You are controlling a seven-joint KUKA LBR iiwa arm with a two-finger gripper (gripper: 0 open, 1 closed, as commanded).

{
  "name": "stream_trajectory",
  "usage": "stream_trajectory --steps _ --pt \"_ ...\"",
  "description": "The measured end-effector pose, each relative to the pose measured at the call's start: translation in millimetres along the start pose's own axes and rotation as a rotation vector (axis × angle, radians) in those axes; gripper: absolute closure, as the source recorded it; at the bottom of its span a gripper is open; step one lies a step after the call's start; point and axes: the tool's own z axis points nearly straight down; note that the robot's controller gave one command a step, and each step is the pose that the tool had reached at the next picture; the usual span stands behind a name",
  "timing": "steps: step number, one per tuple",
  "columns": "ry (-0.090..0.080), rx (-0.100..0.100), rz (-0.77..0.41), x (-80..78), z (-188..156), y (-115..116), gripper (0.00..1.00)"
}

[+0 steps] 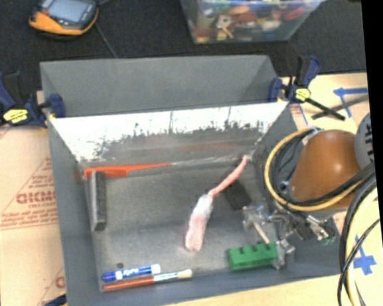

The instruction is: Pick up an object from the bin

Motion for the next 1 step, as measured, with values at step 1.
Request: stream_trajectory --steps 1 --pt "-0.022 0.010 0.155 -10.1 27.6 8.0 0.00"
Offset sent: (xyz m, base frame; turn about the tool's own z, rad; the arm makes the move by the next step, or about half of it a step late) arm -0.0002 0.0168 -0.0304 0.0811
